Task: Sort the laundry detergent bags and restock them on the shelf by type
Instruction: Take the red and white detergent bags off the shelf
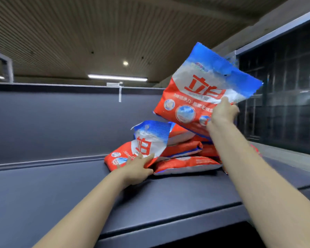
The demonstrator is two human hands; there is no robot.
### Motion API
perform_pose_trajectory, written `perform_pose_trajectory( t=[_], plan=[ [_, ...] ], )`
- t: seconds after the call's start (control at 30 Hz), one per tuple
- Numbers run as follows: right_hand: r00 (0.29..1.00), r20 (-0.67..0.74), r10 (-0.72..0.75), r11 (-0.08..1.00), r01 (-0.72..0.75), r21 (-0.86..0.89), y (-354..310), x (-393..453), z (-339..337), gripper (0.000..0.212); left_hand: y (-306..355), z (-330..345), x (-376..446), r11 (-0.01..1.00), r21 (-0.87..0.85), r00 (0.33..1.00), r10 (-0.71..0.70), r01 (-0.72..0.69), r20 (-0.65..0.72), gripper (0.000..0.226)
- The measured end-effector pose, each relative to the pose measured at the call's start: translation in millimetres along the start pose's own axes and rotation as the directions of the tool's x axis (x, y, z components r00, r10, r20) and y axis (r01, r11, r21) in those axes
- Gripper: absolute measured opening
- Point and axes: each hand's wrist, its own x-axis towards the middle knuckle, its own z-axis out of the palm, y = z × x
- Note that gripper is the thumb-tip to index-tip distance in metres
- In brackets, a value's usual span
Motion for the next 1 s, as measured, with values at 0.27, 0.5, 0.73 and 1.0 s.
perform_pose_trajectory(
  t=[0.27,0.5,0.73,1.0],
  plan=[
    [0.783,0.44,-0.438,0.582,0.621,-0.525,67.9,-9.9,11.9,0.055,4.3,2.8,2.5,0.994,-0.081,0.996,-0.071,0.067,-0.047,0.069],
    [0.631,0.772,-0.072,0.324,0.747,-0.58,81.0,-18.6,9.0,0.031,5.3,2.1,6.6,0.99,-0.11,0.995,-0.091,0.085,-0.044,0.067],
    [0.538,0.843,0.01,0.322,0.796,-0.512,80.5,-26.4,-11.8,0.048,18.3,-10.2,-11.8,0.969,-0.245,0.986,-0.068,0.028,-0.154,0.053],
    [0.552,0.833,-0.036,0.275,0.807,-0.523,70.1,-61.7,-37.3,0.041,29.4,-27.1,-57.5,0.985,-0.04,0.908,-0.169,0.166,-0.384,0.03]
  ],
)
